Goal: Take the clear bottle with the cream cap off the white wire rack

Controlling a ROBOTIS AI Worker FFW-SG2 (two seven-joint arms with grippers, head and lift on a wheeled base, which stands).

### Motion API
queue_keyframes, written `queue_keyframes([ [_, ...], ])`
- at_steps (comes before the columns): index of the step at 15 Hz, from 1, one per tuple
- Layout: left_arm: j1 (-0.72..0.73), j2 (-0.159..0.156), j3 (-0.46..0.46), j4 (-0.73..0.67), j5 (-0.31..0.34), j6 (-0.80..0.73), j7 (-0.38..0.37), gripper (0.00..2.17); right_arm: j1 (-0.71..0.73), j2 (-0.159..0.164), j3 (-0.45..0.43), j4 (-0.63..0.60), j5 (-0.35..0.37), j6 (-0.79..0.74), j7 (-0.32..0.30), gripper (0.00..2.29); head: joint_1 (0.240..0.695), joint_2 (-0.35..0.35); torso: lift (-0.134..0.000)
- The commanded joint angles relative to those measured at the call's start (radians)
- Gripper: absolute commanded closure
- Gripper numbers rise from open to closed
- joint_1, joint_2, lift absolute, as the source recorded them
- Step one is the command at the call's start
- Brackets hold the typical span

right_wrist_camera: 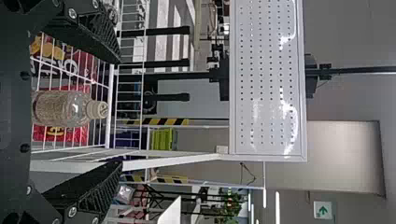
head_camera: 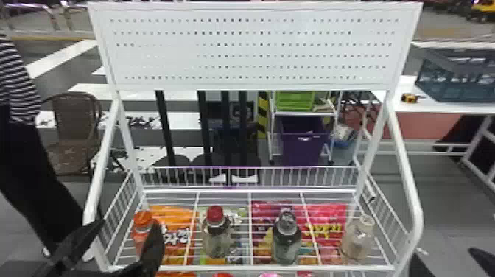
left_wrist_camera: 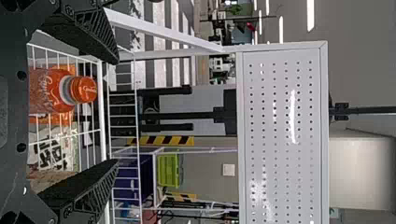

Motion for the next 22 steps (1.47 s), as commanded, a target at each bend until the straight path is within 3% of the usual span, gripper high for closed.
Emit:
queue_keyframes([
  [1, 0.002, 0.000, 0.001, -0.001, 0.000, 0.000, 0.000, 0.14, 0.000, 0.001, 0.001, 0.007, 0.002, 0.000, -0.002, 0.14, 0.499, 0.000, 0.000],
  [3, 0.005, 0.000, 0.001, 0.003, 0.000, 0.000, 0.000, 0.14, -0.046, 0.001, 0.020, 0.091, 0.041, -0.015, -0.014, 0.14, 0.499, 0.000, 0.000],
  [6, 0.002, -0.002, -0.002, 0.007, -0.001, 0.000, -0.003, 0.14, -0.177, 0.001, 0.074, 0.340, 0.133, -0.132, -0.015, 0.14, 0.499, 0.000, 0.000],
  [8, -0.001, -0.002, -0.006, 0.003, -0.003, 0.021, 0.002, 0.14, -0.270, 0.001, 0.103, 0.488, 0.153, -0.168, -0.015, 0.14, 0.499, 0.000, 0.000],
  [10, -0.004, 0.000, -0.009, -0.001, -0.005, 0.043, 0.002, 0.14, -0.346, 0.001, 0.127, 0.613, 0.170, -0.245, -0.032, 0.14, 0.499, 0.000, 0.000],
  [12, -0.002, 0.000, -0.012, -0.009, -0.012, 0.058, 0.002, 0.14, -0.424, 0.001, 0.152, 0.741, 0.204, -0.334, -0.091, 0.14, 0.499, 0.000, 0.000],
  [15, 0.008, 0.000, -0.018, -0.015, -0.025, 0.058, 0.002, 0.14, -0.490, 0.001, 0.167, 0.850, 0.226, -0.402, -0.158, 0.14, 0.499, 0.000, 0.000],
  [22, 0.012, 0.005, -0.016, -0.006, -0.028, 0.058, 0.000, 0.14, -0.605, 0.001, 0.169, 0.984, 0.227, -0.408, -0.190, 0.14, 0.499, 0.000, 0.000],
])
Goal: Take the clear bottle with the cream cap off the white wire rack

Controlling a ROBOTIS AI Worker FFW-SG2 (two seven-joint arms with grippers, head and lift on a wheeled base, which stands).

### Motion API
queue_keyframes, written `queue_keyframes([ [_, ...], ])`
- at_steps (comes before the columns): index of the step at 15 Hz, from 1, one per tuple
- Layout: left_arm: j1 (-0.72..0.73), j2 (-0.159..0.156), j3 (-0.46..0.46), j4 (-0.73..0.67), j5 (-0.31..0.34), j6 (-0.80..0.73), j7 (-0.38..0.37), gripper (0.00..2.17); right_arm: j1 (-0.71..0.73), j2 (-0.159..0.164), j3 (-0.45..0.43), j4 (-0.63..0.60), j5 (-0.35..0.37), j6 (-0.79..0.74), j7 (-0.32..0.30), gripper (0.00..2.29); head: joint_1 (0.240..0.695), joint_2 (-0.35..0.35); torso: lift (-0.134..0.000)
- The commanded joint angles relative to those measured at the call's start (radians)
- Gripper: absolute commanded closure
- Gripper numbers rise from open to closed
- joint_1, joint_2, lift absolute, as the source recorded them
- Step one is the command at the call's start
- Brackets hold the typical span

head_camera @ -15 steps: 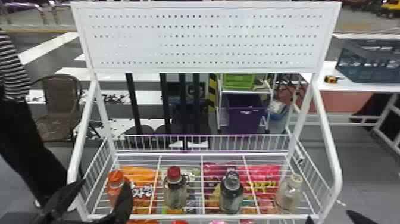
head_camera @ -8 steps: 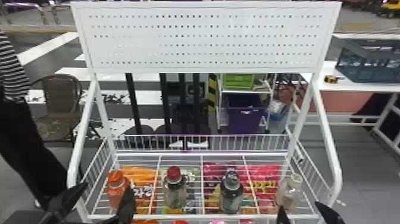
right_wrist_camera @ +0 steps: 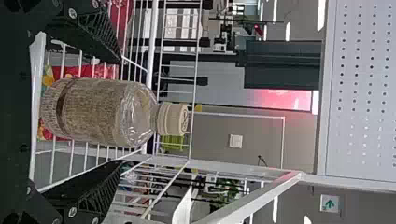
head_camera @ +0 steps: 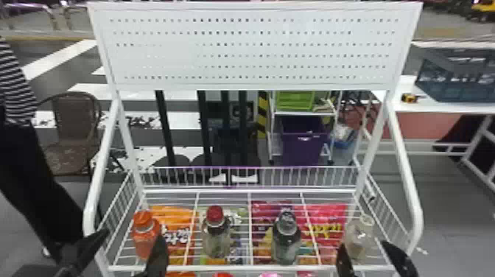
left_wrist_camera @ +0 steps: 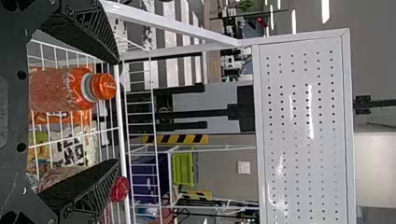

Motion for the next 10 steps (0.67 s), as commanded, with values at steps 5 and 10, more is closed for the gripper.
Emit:
queue_keyframes([
  [5, 0.006, 0.003, 0.005, 0.003, 0.000, -0.003, -0.002, 0.14, -0.120, 0.001, 0.003, 0.105, 0.018, 0.021, -0.003, 0.14, 0.499, 0.000, 0.000],
  [10, 0.011, 0.003, 0.005, -0.006, 0.000, 0.000, -0.002, 0.14, -0.137, 0.001, 0.006, 0.103, 0.015, 0.086, -0.001, 0.45, 0.499, 0.000, 0.000],
])
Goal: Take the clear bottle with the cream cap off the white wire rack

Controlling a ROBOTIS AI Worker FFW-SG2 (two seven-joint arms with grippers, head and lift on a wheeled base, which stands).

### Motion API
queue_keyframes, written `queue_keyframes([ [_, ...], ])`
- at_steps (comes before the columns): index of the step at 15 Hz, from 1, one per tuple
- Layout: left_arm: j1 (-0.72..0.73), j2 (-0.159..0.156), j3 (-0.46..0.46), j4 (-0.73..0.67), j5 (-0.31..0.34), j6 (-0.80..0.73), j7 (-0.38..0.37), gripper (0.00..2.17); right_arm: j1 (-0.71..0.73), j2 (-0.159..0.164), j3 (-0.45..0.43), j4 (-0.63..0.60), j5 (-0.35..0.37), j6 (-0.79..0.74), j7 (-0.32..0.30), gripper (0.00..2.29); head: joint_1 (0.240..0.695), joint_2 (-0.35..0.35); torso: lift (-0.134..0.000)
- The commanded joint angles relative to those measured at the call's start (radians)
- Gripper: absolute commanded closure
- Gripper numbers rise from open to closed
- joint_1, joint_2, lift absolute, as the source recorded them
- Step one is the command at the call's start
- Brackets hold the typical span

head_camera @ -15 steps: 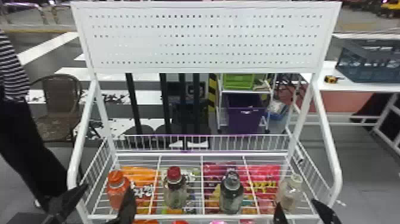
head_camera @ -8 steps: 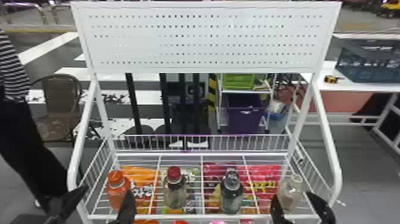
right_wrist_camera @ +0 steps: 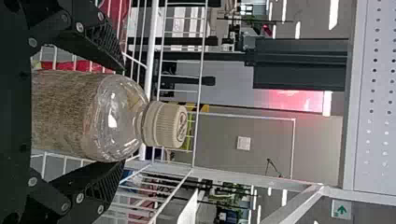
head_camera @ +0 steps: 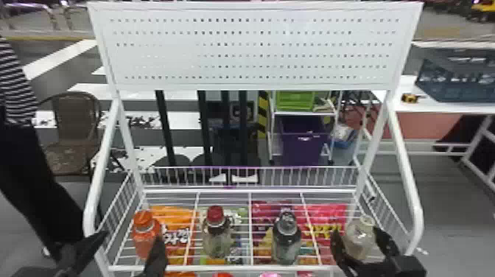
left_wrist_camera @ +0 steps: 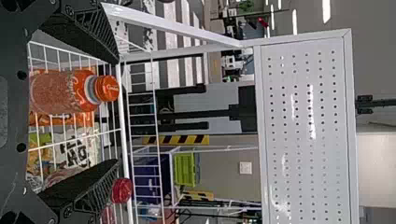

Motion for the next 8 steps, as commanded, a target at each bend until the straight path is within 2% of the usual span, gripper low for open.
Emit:
queue_keyframes([
  [1, 0.001, 0.000, 0.000, -0.006, 0.000, 0.000, 0.000, 0.14, 0.008, 0.001, 0.002, -0.010, -0.011, 0.023, 0.000, 0.93, 0.499, 0.000, 0.000],
  [2, 0.001, 0.000, -0.002, -0.009, 0.000, 0.003, 0.000, 0.14, 0.014, 0.001, 0.001, -0.018, -0.025, 0.023, 0.000, 1.34, 0.499, 0.000, 0.000],
  [3, 0.002, 0.000, -0.002, -0.011, 0.000, 0.003, 0.000, 0.14, 0.023, 0.001, 0.001, -0.039, -0.036, 0.030, 0.000, 1.51, 0.499, 0.000, 0.000],
  [6, 0.007, 0.000, -0.005, -0.023, 0.000, 0.003, 0.003, 0.14, 0.083, 0.001, -0.005, -0.148, -0.060, 0.091, 0.014, 1.51, 0.499, 0.000, 0.000],
  [8, 0.007, 0.000, -0.005, -0.028, 0.000, 0.003, 0.003, 0.14, 0.161, 0.001, -0.005, -0.314, -0.064, 0.183, 0.018, 1.51, 0.499, 0.000, 0.000],
])
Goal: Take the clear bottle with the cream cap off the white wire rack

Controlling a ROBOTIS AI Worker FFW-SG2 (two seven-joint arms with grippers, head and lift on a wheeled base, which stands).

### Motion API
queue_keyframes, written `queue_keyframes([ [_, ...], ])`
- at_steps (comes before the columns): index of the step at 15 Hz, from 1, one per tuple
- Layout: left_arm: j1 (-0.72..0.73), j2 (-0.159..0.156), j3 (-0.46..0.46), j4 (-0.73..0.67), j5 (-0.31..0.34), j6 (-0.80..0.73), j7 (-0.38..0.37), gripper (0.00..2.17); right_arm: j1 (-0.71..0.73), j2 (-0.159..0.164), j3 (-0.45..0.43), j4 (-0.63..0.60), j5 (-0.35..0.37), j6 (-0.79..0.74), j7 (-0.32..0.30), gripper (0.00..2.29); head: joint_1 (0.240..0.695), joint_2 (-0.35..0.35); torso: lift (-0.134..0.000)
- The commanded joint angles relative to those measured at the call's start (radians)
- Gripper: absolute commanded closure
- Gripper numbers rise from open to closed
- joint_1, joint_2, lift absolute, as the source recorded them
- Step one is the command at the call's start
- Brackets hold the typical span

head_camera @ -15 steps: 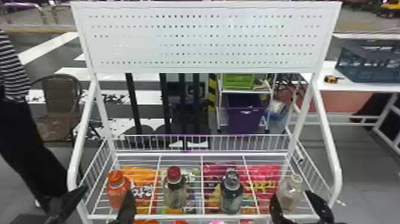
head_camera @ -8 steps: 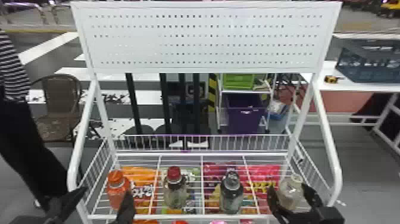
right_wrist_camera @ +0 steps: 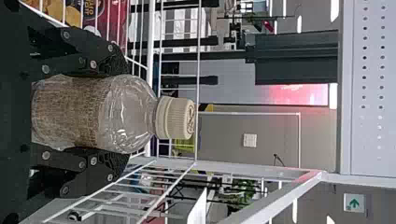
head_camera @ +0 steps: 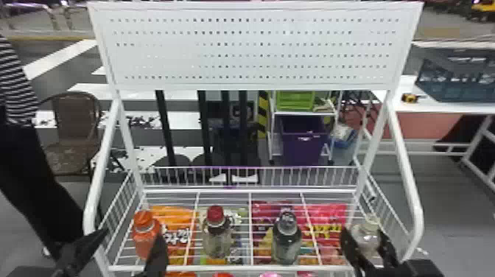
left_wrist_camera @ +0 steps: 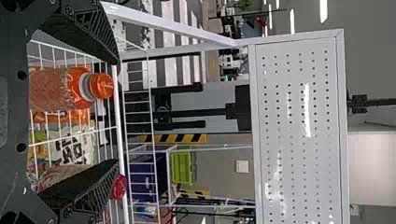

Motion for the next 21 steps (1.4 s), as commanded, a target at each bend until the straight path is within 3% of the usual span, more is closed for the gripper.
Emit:
queue_keyframes([
  [1, 0.000, 0.000, 0.001, -0.007, 0.000, 0.000, 0.000, 0.14, 0.106, 0.001, 0.004, -0.217, 0.009, 0.108, 0.003, 1.51, 0.499, 0.000, 0.000],
  [4, 0.000, 0.002, 0.014, -0.015, 0.003, 0.000, -0.006, 0.14, 0.281, -0.003, -0.007, -0.507, 0.000, 0.175, 0.036, 1.51, 0.499, 0.000, 0.000],
  [9, -0.012, 0.003, 0.018, -0.025, 0.006, 0.034, -0.009, 0.14, 0.497, 0.001, -0.062, -0.728, -0.018, 0.188, 0.039, 1.51, 0.499, 0.000, 0.000],
  [13, -0.017, 0.002, 0.020, -0.024, 0.009, 0.034, -0.011, 0.14, 0.590, 0.001, -0.074, -0.816, -0.037, 0.221, 0.042, 1.51, 0.499, 0.000, 0.000],
  [21, -0.005, 0.002, 0.020, -0.035, 0.008, 0.031, -0.009, 0.14, 0.612, 0.001, -0.073, -0.839, -0.038, 0.206, 0.042, 1.51, 0.499, 0.000, 0.000],
])
